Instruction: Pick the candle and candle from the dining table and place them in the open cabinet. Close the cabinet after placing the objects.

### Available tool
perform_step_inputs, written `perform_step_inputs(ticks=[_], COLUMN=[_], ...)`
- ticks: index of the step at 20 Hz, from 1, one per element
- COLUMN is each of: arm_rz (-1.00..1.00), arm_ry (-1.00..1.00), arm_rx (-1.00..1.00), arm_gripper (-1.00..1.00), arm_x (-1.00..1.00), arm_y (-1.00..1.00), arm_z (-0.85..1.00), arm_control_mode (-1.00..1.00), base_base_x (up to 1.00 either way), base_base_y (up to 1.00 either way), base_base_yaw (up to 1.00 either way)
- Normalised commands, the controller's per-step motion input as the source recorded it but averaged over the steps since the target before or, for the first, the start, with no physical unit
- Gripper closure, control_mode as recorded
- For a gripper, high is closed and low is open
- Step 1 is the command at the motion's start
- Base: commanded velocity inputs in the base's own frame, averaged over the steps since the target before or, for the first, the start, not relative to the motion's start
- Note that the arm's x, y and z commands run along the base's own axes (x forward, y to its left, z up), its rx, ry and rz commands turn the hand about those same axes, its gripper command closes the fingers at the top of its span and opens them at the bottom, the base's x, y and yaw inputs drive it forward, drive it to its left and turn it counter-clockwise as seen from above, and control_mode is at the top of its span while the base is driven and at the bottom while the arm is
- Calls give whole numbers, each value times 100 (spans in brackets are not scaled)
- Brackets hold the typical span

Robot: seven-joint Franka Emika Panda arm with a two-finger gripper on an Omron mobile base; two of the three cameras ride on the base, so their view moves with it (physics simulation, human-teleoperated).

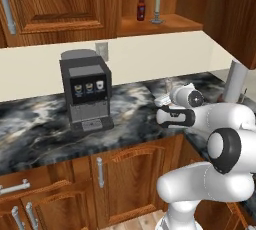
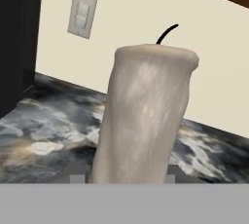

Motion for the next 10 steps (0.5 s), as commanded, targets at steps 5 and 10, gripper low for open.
perform_step_inputs(ticks=[5, 10], arm_rz=[0, 0], arm_ry=[0, 0], arm_rx=[0, 0], arm_gripper=[100, 100], arm_x=[0, 0], arm_y=[0, 0], arm_z=[0, 0], arm_control_mode=[100, 100], base_base_x=[27, 40], base_base_y=[-9, -12], base_base_yaw=[1, 0])
